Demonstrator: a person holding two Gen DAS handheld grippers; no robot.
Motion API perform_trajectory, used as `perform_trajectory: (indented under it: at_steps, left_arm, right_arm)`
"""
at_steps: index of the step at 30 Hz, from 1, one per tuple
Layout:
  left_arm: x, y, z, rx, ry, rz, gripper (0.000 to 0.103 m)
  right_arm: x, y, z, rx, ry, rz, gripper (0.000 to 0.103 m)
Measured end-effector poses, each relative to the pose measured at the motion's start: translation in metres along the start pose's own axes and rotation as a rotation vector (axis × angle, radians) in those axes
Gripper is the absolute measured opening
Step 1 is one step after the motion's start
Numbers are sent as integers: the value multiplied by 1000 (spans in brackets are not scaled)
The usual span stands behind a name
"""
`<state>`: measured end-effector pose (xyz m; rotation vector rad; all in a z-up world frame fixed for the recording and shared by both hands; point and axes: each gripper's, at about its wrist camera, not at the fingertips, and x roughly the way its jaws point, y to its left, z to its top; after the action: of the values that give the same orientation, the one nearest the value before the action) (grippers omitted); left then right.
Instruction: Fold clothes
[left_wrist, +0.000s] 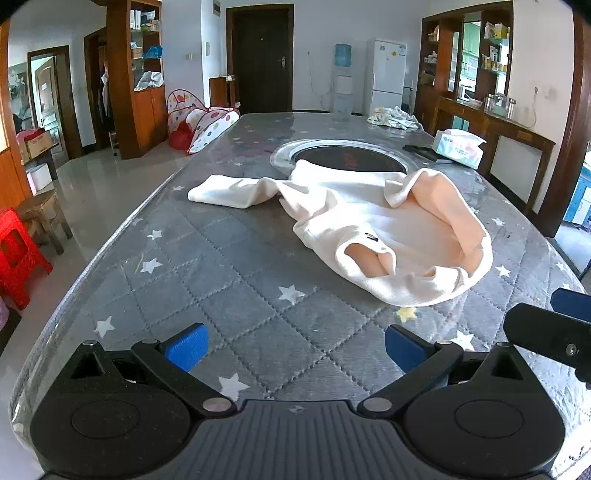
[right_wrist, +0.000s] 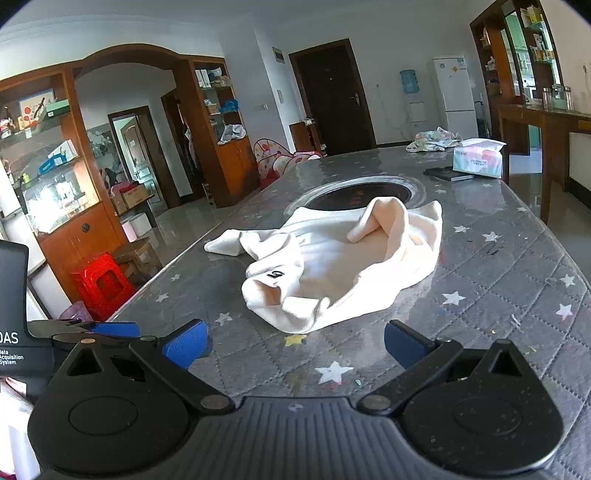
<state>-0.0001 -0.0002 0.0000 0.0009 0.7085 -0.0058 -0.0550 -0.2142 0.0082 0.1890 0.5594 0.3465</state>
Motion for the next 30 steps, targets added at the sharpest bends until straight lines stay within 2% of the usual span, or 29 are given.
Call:
perform_trajectory:
  at_steps: [4, 6, 13, 30]
  left_arm:
    - [1, -2, 2, 7, 32, -23, 103]
    - [0, -8, 0, 22, 23, -8, 103]
    - [-8, -5, -1, 6, 9, -32, 103]
    - [-11, -6, -3, 21, 20, -2, 103]
  right_arm:
    - [1, -3, 1, 21, 1, -7, 103]
    - [4, -2, 3, 25, 4, 6, 103]
    - [-2, -1, 0, 32, -7, 59, 103]
    - [-7, 4, -3, 9, -5, 28, 103]
